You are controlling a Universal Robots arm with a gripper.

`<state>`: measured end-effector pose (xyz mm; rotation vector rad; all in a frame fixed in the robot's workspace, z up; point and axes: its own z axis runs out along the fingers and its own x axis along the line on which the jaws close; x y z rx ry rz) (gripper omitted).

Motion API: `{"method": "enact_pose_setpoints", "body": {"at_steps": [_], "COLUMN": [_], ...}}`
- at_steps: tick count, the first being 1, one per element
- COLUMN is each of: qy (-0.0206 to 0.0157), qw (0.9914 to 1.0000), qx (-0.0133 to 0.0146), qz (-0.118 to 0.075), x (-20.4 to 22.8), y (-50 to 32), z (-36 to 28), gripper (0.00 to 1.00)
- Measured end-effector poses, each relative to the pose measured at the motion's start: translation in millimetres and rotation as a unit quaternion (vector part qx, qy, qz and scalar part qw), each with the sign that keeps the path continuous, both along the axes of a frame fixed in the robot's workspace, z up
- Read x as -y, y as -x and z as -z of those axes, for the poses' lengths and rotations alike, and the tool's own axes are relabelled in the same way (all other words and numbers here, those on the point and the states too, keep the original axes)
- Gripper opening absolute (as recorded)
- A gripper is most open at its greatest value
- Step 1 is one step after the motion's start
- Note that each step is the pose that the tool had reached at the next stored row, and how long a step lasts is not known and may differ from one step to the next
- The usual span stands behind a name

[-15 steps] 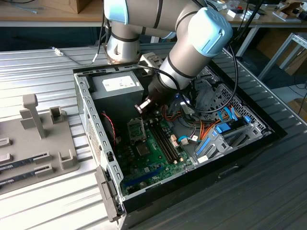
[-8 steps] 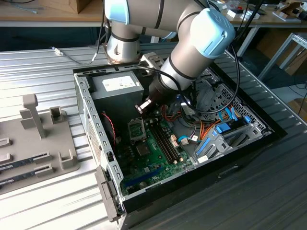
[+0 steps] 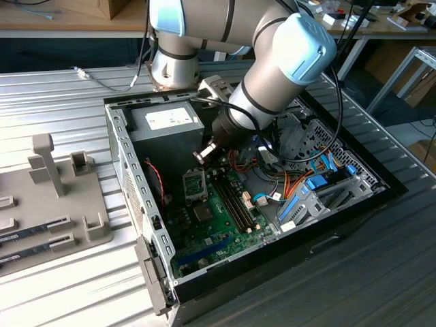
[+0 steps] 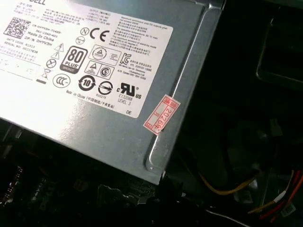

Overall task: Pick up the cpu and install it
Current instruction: 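Install the first cpu locking lever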

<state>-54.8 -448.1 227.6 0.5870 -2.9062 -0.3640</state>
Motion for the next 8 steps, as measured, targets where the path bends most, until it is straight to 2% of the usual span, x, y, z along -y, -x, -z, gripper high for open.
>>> {"method": "enact_pose_setpoints", "body": {"at_steps": [4,6,8], "qy": [-0.0088,-0.0200,-0.0262], "qw": [0.99996,0.99980,0.99966], "qx": [0.0001,0.0001,0.0001], "qz": [-0.001,-0.001,-0.001], "x": [0.7,1.8,2.7], "y": [0.0,0.0,-0.1], "z": [-1.5,-3.0,-3.2], "gripper": [0.11,0.11,0.11]}}
